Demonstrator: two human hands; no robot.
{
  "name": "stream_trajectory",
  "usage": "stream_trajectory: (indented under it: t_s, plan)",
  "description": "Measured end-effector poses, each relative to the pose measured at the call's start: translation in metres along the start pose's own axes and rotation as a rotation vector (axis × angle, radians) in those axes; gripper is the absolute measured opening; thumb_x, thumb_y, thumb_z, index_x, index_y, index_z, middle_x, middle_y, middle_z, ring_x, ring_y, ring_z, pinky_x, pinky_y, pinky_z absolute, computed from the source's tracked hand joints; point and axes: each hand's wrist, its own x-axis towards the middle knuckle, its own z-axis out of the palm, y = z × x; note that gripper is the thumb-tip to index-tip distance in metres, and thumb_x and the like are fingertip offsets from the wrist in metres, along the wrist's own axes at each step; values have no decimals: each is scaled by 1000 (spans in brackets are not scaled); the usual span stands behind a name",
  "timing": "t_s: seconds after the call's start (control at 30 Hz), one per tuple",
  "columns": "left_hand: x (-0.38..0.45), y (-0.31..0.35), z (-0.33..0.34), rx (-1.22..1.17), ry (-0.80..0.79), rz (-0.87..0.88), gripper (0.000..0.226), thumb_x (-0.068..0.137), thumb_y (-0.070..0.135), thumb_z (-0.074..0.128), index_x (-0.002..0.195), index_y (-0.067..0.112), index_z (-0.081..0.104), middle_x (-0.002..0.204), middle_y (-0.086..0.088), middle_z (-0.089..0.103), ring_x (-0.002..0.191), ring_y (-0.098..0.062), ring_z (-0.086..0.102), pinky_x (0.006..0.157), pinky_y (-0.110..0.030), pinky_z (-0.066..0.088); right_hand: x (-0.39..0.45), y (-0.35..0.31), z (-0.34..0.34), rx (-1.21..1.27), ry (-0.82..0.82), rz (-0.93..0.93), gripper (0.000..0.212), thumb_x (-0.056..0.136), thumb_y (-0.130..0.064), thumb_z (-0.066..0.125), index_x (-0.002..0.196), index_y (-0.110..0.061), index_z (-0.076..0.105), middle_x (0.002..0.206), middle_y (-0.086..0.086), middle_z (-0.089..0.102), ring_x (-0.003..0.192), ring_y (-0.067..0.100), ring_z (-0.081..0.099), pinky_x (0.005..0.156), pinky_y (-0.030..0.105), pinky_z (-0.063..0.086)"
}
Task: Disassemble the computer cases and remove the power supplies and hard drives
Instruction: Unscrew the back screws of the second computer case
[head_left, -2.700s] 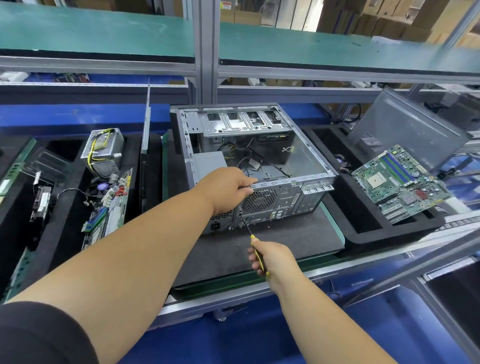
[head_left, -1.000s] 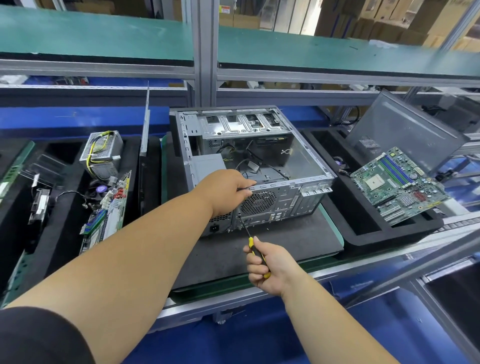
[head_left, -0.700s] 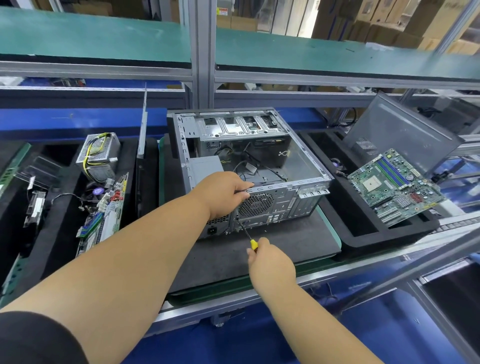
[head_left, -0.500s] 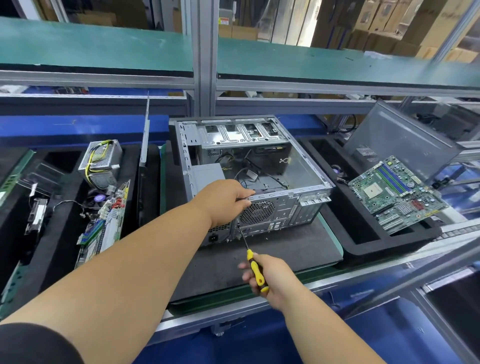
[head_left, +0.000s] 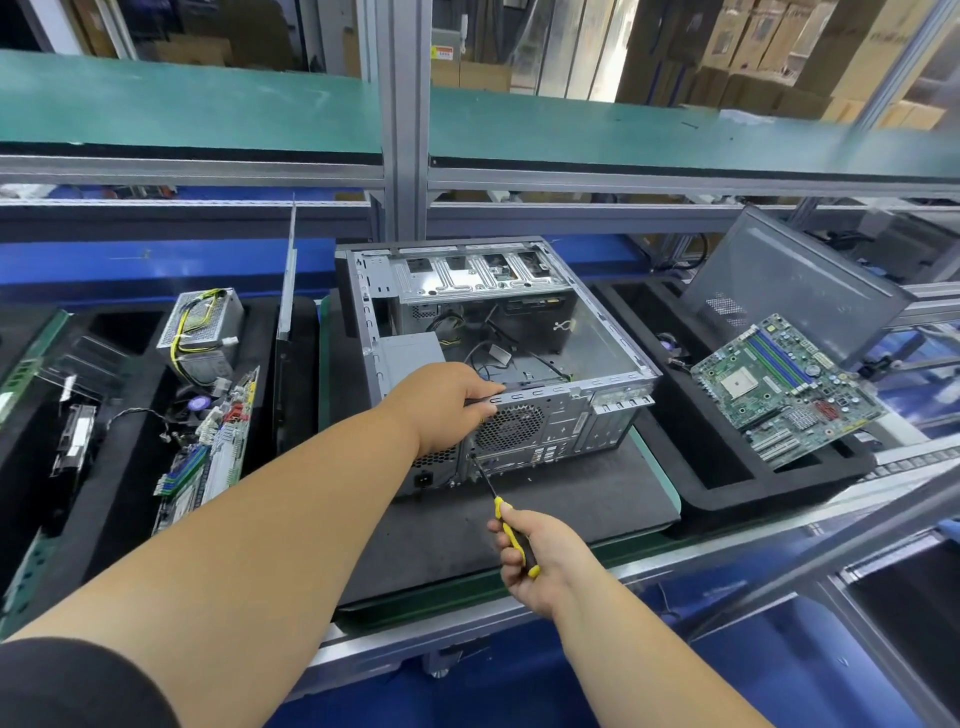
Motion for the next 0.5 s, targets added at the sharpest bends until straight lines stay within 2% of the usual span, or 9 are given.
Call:
stream_trajectory:
  t_s: [0.07,0.13,0.27,0.3,0.4,0.5]
  plan:
    - [0,0,0,4,-2,-4,39,101,33,50,140,28,55,124,1,62,118,-20,53,102,-33,42,3,0,1,-83,49,-40,23,97,-25,62,80,-9,62,59,-1,52,41,7,41,39,19,32]
    - [0,0,0,5,1,-6,39,101,33,50,140,29,55,126,1,62,119,-20,53,103,-34,42,1,-2,2,-294,129,-133,20,97,-26,62,84,-12,57,66,2,52,49,11,41,45,23,35]
    - [0,1,0,-2,1,-11,39,101,33,51,139,29,55,124,1,62,116,-20,54,100,-33,42,-4,-3,3,-706,271,-366,27,97,-35,59,84,-13,51,70,5,52,58,18,43,58,31,38]
    - [-1,1,0,1,-2,-11,39,101,33,51,139,29,55,124,1,62,116,-20,54,100,-33,42,-6,-5,4,-689,250,-354,30,99,-39,55,86,-12,54,70,5,53,57,18,43,58,31,37]
    - [-1,1,0,2,-4,-11,39,101,34,51,139,29,55,125,1,62,117,-20,54,100,-33,42,-14,-10,5,-371,125,-131,43,105,-39,43,86,-7,65,66,5,56,50,12,41,49,23,35]
    - [-1,2,-1,9,-3,-11,39,101,34,50,139,28,55,125,0,62,117,-20,54,101,-34,42,-16,-9,3,-255,38,-64,39,105,-31,46,83,-7,68,62,1,59,50,10,45,50,21,37]
